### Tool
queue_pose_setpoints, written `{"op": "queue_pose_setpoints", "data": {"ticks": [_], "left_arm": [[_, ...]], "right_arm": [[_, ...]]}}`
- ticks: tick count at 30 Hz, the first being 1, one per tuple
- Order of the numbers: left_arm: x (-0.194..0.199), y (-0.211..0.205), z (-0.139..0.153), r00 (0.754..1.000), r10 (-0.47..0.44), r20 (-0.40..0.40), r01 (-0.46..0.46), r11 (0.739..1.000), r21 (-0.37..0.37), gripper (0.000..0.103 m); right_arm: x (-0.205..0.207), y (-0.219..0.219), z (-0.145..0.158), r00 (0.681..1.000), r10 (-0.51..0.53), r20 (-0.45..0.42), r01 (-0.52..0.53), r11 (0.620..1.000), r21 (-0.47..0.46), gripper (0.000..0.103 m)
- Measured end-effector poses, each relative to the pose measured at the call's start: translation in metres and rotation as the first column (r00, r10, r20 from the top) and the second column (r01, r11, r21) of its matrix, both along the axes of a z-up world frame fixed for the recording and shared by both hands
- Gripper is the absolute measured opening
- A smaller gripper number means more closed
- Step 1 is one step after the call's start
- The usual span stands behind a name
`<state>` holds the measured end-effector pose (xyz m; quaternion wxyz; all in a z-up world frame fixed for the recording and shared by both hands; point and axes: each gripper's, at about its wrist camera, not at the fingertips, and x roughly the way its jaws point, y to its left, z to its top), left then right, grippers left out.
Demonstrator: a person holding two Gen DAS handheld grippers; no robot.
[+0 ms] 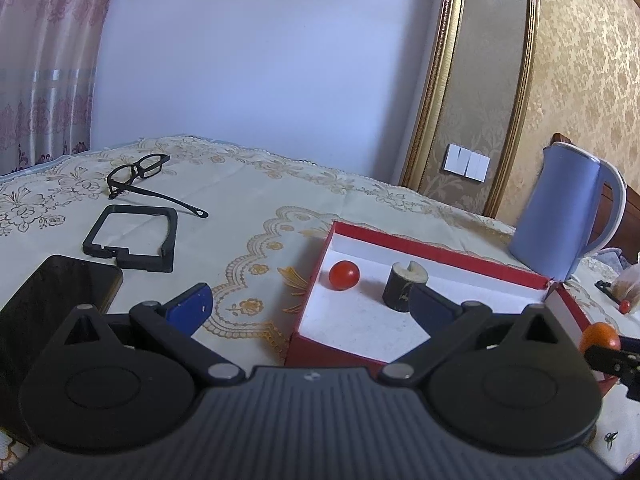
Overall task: Organize fruits
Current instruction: 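Lower the right tool onto the orange and close it, then carry the orange into the red tray and open the right tool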
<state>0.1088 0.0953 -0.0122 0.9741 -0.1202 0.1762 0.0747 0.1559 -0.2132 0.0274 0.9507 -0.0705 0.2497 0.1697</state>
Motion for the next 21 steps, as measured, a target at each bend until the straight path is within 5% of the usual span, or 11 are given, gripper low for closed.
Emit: {"op": "queue_pose_setpoints", "data": {"ticks": [21], "left_arm": [[0.001, -0.001, 0.0, 1.0, -0.007, -0.004, 0.007, 1.0, 0.006, 0.103]], "right_arm": [[0.057, 0.035, -0.003, 0.997, 0.014, -0.077, -0.018, 0.999, -0.044, 0.043]]}}
